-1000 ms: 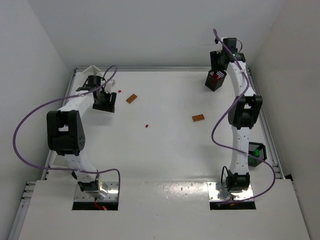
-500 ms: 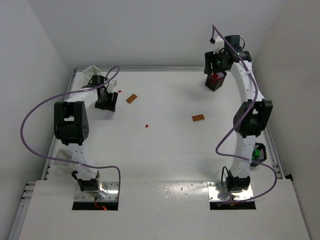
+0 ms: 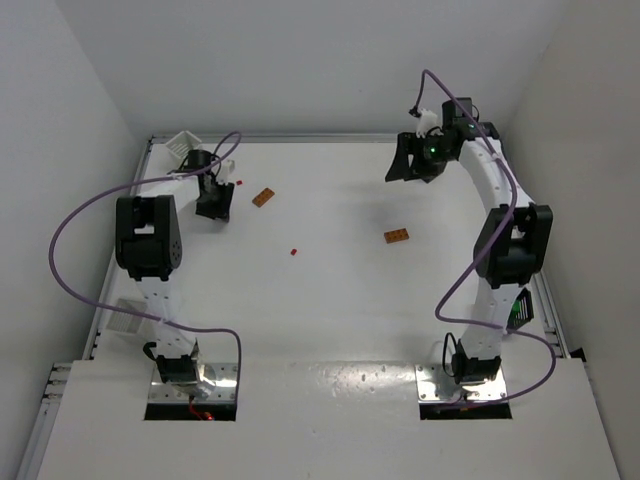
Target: Sort the legos into containers by color
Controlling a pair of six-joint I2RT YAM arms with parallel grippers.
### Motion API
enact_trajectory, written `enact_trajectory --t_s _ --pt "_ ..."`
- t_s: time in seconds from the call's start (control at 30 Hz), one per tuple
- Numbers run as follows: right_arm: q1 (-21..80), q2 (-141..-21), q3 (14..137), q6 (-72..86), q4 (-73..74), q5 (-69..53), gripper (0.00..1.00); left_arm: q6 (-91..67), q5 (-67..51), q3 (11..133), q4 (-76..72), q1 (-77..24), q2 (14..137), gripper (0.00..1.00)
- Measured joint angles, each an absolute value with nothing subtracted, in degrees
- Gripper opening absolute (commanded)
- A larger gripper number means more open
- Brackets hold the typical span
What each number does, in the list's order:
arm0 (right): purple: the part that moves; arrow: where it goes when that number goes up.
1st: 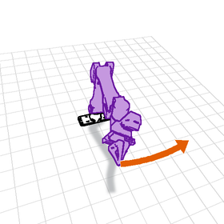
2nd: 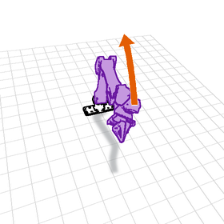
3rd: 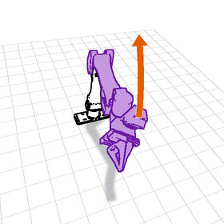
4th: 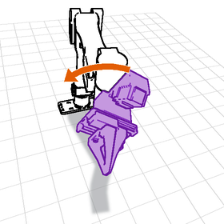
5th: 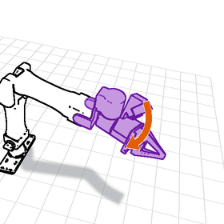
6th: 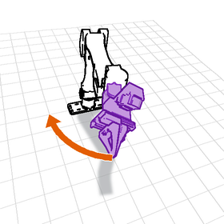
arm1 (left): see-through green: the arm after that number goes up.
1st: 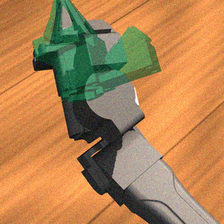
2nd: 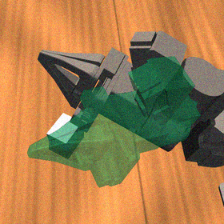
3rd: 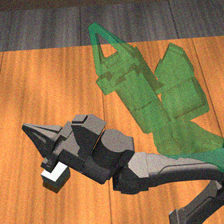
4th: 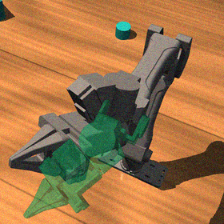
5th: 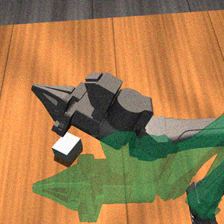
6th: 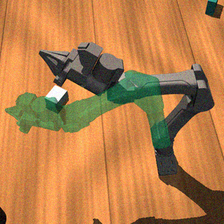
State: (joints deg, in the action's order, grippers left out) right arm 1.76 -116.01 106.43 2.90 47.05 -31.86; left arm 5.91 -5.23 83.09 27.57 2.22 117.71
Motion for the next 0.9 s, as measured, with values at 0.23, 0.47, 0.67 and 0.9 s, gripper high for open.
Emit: enact_trajectory --t_s 0.23,0.47,0.67,0.9 --pt "2.02 -112.71 99.68 5.85 46.57 -37.87 0.67 5.41 -5.43 84.38 26.76 2.22 118.96 0.38" --pt "2.46 -111.92 95.81 8.34 46.09 -40.97 0.67 5.30 -6.48 84.79 26.09 2.15 119.37 0.32" --pt "3.01 -111.15 91.57 13.28 43.53 -46.33 0.67 5.93 -15.51 80.97 23.83 2.15 116.68 0.31" --pt "5.06 -111.15 89.08 18.13 40.23 -54.83 0.64 6.39 -37.54 68.03 21.39 -1.48 96.84 0.31"
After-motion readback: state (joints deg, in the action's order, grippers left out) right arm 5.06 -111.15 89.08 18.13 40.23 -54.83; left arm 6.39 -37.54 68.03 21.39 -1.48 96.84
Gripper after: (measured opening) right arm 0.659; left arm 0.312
